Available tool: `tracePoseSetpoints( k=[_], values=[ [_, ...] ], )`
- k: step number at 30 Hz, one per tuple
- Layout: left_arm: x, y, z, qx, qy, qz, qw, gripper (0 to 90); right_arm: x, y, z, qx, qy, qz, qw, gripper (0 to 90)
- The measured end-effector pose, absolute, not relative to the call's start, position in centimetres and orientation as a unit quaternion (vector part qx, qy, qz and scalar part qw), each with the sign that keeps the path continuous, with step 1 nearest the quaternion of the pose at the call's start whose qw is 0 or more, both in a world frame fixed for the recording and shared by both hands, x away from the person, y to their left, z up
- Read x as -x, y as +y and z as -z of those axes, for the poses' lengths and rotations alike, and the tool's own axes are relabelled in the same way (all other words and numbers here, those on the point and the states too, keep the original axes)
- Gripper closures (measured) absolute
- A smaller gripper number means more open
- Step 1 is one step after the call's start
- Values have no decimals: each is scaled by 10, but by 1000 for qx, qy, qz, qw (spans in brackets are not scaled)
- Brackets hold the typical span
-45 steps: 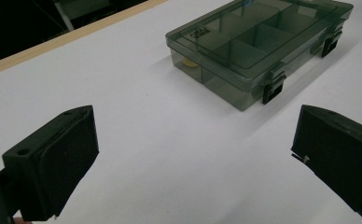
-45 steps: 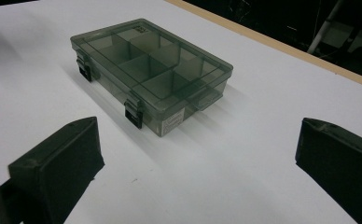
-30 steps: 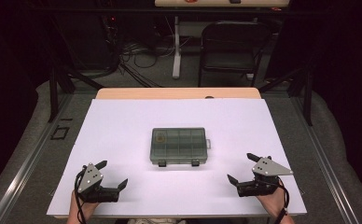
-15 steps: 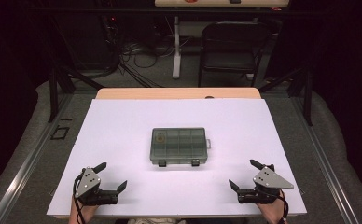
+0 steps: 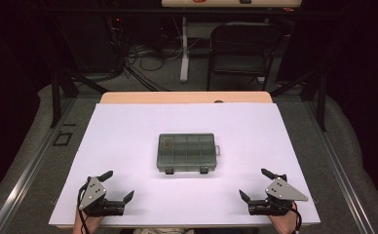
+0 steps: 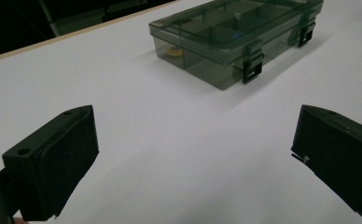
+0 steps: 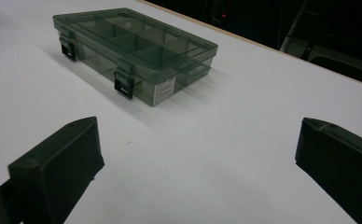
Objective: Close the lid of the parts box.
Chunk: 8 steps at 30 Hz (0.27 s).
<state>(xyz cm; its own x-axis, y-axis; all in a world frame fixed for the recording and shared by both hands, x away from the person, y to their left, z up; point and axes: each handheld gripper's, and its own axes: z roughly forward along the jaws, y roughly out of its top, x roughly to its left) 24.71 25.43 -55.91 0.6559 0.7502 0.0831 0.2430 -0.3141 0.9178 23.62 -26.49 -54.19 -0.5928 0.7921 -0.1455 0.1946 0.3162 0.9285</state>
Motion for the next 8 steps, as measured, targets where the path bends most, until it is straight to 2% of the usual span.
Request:
tracePoseSetpoints(
  k=[8],
  values=[
    [-250, 253, 561, -771, 327, -251, 486, 2, -238, -263, 542, -327, 753, -482, 305, 0]
  ],
)
